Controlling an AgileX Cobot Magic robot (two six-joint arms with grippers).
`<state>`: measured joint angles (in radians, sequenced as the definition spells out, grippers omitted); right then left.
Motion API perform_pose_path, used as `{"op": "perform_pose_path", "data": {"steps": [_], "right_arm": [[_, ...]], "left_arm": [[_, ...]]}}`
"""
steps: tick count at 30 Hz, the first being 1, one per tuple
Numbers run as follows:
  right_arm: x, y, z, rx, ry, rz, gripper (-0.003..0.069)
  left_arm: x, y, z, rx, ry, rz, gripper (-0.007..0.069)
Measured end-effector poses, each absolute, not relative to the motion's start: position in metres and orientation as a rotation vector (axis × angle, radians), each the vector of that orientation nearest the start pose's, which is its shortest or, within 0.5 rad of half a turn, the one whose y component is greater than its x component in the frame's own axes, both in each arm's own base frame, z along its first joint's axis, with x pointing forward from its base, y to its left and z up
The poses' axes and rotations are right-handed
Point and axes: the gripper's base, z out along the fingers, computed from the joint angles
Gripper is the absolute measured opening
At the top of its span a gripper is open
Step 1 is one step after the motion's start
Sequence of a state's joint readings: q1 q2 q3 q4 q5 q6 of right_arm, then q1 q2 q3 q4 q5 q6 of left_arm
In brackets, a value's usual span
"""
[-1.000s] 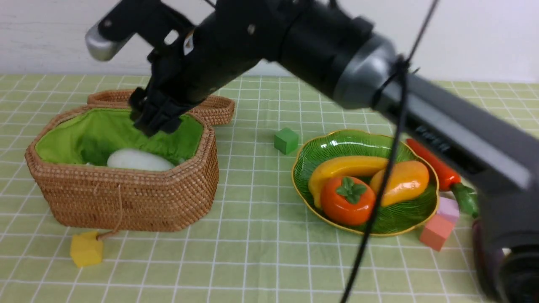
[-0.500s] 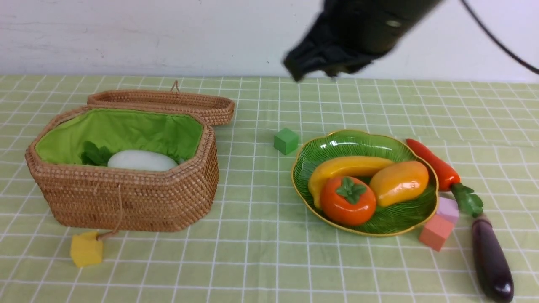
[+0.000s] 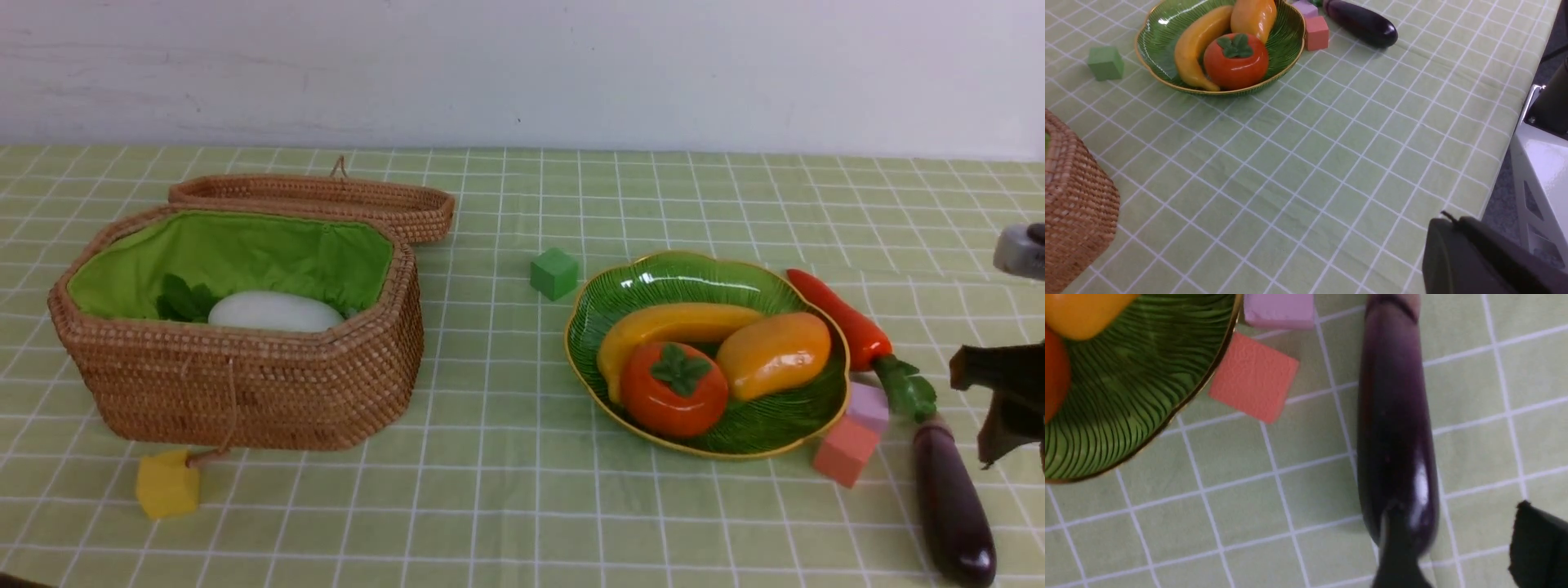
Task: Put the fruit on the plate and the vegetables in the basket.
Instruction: Grab an eggplant with your right arm and place it in the basket on the left.
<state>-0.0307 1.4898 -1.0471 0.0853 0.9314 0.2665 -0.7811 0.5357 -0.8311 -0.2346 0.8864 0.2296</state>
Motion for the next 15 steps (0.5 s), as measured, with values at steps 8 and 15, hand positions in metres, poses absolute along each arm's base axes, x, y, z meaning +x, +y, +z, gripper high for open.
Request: {"op": "perform_pose_path", "data": {"steps": [8,15], "right_arm": [[0.318,-0.011,0.188,0.471,2.912,0.203,0.0588],[0.327,-0.013,0.156,0.435,2.994,0.177,0.0456]], "left_arm": [[0.052,-0.071,0.387,0.871,1.713,-0.640,-0.0013],[0.057,-0.072,0.403,0.754,1.564,-0.667,-0.0011]]}}
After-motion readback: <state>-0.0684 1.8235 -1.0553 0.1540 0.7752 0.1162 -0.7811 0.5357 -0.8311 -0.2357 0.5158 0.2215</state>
